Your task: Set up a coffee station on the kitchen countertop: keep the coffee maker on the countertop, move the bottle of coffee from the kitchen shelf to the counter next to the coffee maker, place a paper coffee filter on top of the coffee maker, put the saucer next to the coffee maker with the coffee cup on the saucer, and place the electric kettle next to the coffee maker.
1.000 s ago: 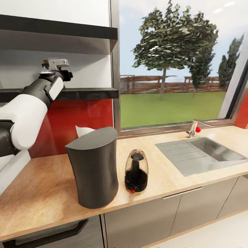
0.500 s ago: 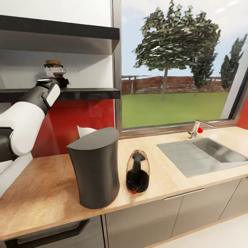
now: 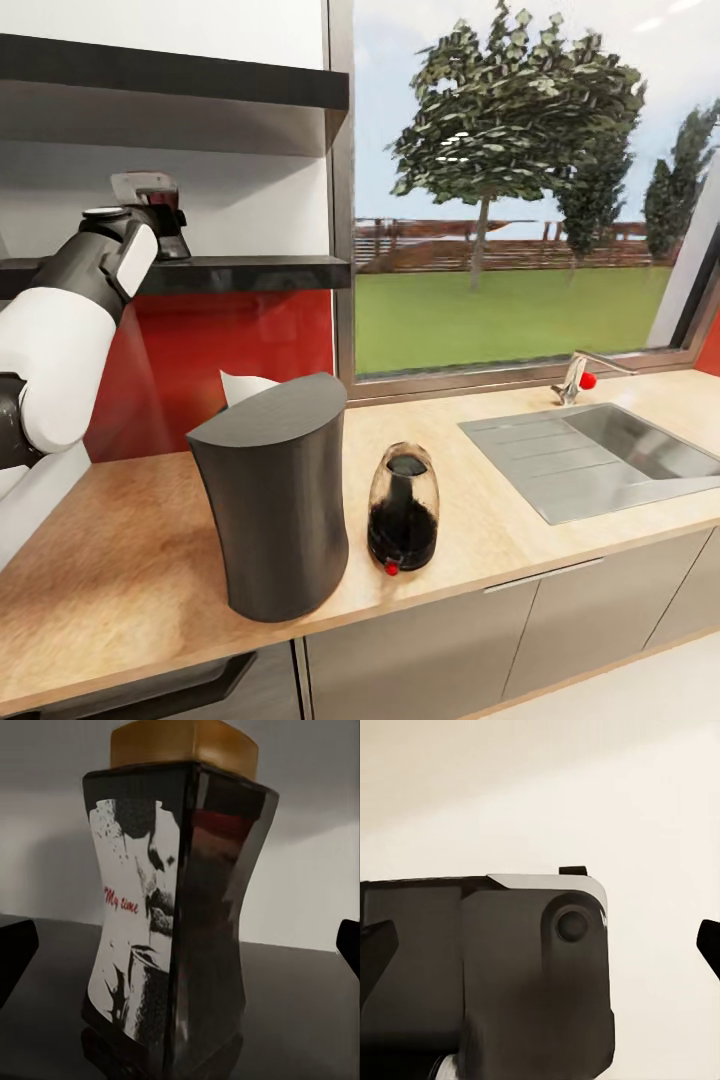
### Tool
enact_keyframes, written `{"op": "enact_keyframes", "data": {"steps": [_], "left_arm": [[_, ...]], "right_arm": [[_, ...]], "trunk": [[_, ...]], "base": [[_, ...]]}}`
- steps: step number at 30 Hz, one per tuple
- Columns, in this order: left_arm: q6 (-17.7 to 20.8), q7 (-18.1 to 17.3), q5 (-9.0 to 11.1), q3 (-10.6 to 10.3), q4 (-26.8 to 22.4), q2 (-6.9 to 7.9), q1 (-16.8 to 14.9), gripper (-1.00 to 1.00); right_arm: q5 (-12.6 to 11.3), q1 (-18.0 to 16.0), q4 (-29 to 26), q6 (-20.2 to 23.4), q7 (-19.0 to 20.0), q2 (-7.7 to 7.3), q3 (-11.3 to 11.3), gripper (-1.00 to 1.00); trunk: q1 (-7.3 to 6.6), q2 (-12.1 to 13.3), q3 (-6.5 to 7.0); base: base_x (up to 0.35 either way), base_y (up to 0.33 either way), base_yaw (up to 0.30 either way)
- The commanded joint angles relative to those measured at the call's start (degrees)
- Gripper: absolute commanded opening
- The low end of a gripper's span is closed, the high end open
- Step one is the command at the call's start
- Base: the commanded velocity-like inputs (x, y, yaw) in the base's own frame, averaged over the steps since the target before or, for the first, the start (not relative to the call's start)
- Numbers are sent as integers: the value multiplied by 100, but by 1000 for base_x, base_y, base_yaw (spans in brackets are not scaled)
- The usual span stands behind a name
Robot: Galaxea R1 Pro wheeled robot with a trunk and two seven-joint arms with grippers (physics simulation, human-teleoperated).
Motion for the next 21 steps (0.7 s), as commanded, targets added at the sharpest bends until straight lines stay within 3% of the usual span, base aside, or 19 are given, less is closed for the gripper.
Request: {"op": "enact_keyframes", "data": {"steps": [1, 8, 13, 21], "left_arm": [[35, 27, 42, -24, -32, 4, -1, 100], [341, 17, 45, -16, -289, 4, 0, 100], [371, 20, 43, -8, -306, 7, 0, 100], [374, 16, 32, -8, -307, 13, 0, 100]], "right_arm": [[-34, -2, 6, -22, 3, 1, 4, 100], [-28, -2, 7, -22, 3, 1, 4, 100], [-27, -2, 7, -22, 3, 1, 4, 100], [-27, -2, 7, -22, 3, 1, 4, 100]], "trunk": [[2, -3, -2], [2, -3, -2], [2, -3, -2], [2, -3, -2]], "base": [[0, 0, 0], [9, 0, 0], [171, 0, 0], [20, 0, 0]]}}
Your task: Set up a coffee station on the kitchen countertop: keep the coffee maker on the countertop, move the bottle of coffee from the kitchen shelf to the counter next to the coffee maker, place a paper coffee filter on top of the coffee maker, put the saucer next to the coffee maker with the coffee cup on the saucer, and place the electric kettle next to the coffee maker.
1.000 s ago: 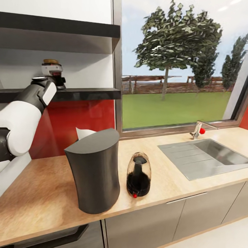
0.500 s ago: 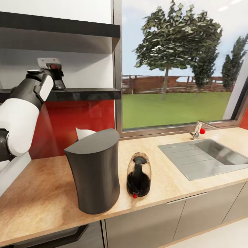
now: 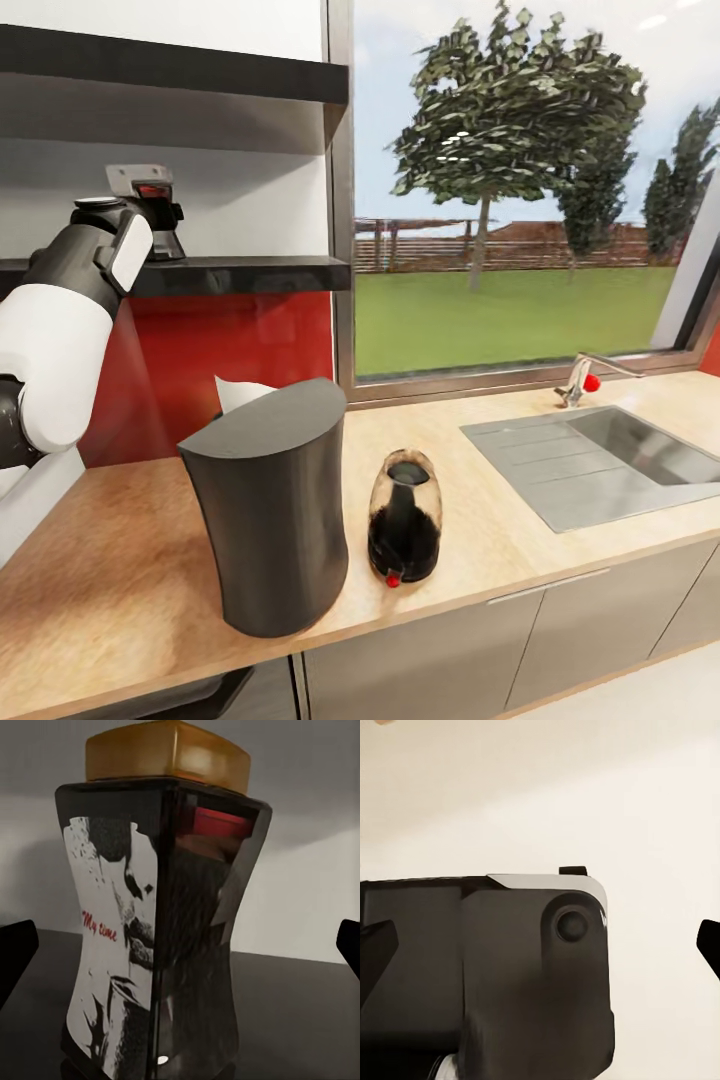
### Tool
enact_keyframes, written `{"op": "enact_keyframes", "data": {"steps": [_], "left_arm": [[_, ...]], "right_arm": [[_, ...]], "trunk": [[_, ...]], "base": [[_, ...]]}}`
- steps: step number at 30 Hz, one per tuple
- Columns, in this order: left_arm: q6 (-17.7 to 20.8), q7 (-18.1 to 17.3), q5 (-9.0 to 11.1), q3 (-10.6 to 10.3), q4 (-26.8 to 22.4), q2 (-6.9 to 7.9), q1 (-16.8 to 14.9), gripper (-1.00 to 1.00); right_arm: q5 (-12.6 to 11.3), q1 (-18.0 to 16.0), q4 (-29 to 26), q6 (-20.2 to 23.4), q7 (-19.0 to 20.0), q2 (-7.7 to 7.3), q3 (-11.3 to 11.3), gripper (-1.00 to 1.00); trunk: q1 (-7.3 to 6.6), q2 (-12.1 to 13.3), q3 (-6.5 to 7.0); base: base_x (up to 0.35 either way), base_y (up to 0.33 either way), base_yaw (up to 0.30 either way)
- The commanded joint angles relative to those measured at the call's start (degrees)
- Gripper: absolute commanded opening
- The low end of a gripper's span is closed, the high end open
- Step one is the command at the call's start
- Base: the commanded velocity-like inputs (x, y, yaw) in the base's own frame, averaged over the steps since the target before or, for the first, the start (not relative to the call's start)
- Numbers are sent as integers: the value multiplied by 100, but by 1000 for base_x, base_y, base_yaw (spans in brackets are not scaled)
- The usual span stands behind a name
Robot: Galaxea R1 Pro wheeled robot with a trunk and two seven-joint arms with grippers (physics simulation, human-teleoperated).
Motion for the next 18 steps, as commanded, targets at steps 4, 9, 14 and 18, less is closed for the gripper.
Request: {"op": "enact_keyframes", "data": {"steps": [4, 9, 14, 18], "left_arm": [[28, 33, 37, -22, -9, 4, 0, 100], [22, 34, 35, -22, -5, 12, 4, 100], [14, 34, 36, -23, 10, 30, 9, 100], [13, 34, 33, -20, 32, 30, 9, 100]], "right_arm": [[-34, -2, 6, -22, 3, 1, 3, 100], [-34, -2, 6, -22, 3, 1, 3, 100], [-34, -2, 12, -23, 3, 1, 3, 100], [-34, -2, 14, -22, 3, 1, 3, 100]], "trunk": [[2, -4, -2], [2, -4, -2], [2, -4, -2], [2, -4, -2]], "base": [[128, 59, 0], [106, 44, 0], [25, 3, 0], [178, 0, 0]]}}
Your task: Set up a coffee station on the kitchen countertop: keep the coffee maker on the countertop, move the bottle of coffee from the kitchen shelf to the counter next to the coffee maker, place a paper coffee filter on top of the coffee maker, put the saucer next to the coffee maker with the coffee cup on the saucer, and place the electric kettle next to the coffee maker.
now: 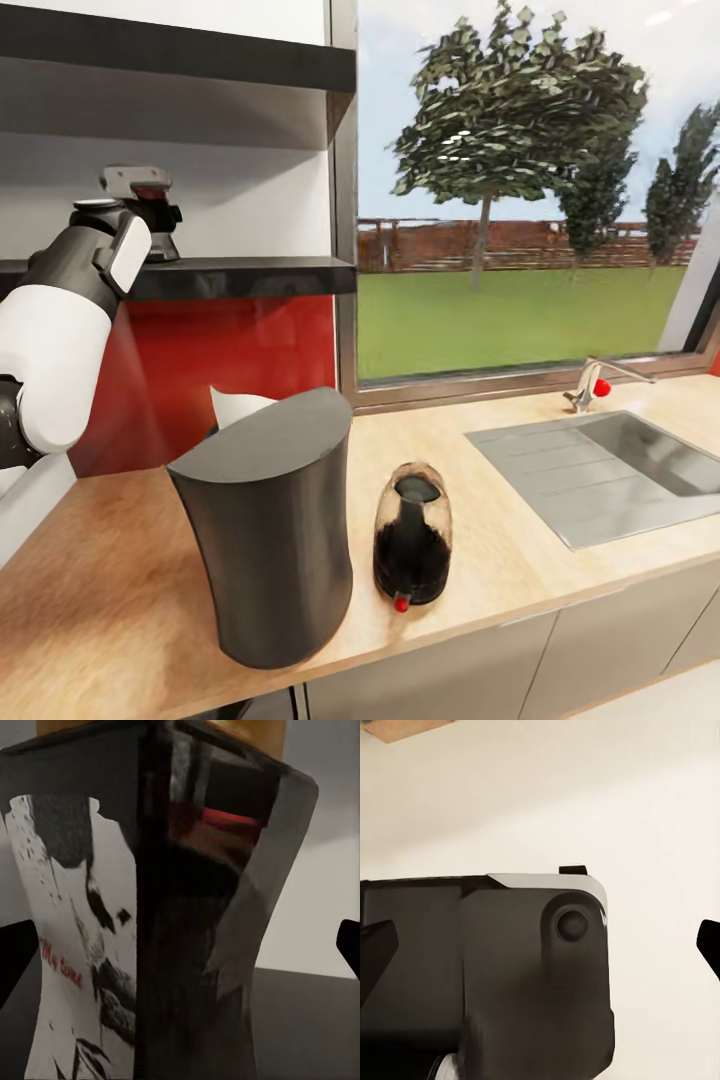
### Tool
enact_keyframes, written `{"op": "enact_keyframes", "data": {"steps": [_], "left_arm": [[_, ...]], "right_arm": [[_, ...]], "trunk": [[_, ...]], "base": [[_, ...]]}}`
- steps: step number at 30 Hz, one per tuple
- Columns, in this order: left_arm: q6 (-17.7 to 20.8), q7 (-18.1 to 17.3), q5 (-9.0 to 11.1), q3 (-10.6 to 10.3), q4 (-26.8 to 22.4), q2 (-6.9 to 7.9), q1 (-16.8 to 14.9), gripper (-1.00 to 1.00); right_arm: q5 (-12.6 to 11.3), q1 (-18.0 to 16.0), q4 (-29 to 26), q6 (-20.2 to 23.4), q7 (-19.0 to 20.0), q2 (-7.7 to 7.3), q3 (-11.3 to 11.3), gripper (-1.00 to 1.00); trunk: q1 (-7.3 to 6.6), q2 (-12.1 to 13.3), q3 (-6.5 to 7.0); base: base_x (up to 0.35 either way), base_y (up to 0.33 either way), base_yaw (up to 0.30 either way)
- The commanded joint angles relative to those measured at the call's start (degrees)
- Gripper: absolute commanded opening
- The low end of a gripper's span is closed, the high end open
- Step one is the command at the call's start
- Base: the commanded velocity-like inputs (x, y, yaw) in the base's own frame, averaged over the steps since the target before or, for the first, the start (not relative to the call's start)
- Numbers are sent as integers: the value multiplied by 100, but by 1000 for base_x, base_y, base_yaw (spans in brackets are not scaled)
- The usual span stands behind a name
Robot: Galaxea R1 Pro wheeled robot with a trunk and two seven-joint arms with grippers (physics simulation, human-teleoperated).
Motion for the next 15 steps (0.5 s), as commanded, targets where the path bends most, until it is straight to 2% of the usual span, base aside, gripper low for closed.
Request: {"op": "enact_keyframes", "data": {"steps": [1, 15], "left_arm": [[27, 29, 41, -23, -4, 4, 0, 100], [18, 29, 37, -18, 4, 13, 0, 100]], "right_arm": [[-34, -2, 7, -22, 3, 1, 4, 100], [-34, -2, 8, -22, 3, 1, 4, 100]], "trunk": [[4, -3, -2], [4, -3, -2]], "base": [[160, 0, 0], [20, 0, 0]]}}
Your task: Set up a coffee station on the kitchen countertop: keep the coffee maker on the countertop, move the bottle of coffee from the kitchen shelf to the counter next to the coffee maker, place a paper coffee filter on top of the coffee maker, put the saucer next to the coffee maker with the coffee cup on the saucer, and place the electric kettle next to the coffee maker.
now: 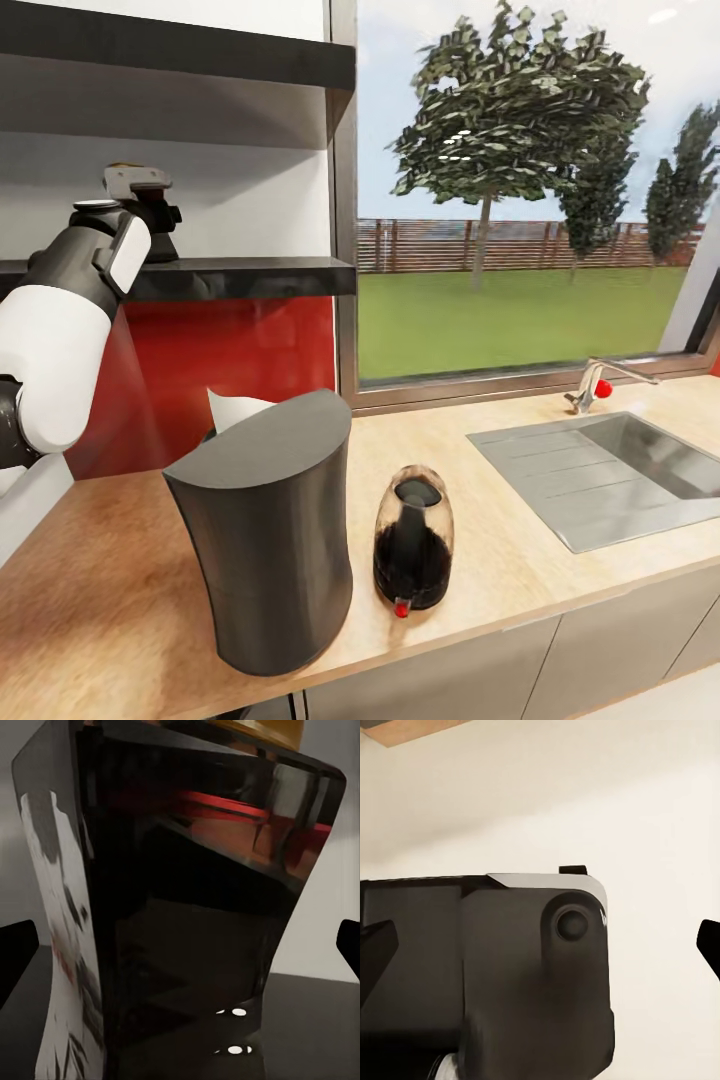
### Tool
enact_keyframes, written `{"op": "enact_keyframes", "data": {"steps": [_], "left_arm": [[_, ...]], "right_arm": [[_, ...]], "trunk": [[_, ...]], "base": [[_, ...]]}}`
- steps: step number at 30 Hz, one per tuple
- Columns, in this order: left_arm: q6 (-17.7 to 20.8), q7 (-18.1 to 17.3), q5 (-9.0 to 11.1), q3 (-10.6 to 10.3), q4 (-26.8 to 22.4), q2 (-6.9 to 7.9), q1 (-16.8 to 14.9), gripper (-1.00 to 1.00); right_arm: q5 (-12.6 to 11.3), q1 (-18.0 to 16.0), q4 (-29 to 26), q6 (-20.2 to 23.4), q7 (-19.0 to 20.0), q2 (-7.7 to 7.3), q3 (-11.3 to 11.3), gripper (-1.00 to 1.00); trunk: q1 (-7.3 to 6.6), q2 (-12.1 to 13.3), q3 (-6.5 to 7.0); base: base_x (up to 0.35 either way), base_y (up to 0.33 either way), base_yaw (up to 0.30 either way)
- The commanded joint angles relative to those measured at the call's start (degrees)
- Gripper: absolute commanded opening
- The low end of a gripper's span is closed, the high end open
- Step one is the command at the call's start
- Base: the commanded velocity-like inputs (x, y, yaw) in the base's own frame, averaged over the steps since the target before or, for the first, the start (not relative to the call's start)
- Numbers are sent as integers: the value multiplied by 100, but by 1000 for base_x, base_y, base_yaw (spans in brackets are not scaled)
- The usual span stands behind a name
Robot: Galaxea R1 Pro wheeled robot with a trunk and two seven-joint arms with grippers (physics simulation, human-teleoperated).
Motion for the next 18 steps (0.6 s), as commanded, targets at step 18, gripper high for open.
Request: {"op": "enact_keyframes", "data": {"steps": [18], "left_arm": [[19, 22, 51, -23, 0, 4, 15, 100]], "right_arm": [[-34, -2, 6, -22, 3, 1, 3, 100]], "trunk": [[2, -4, -2]], "base": [[54, 0, 0]]}}
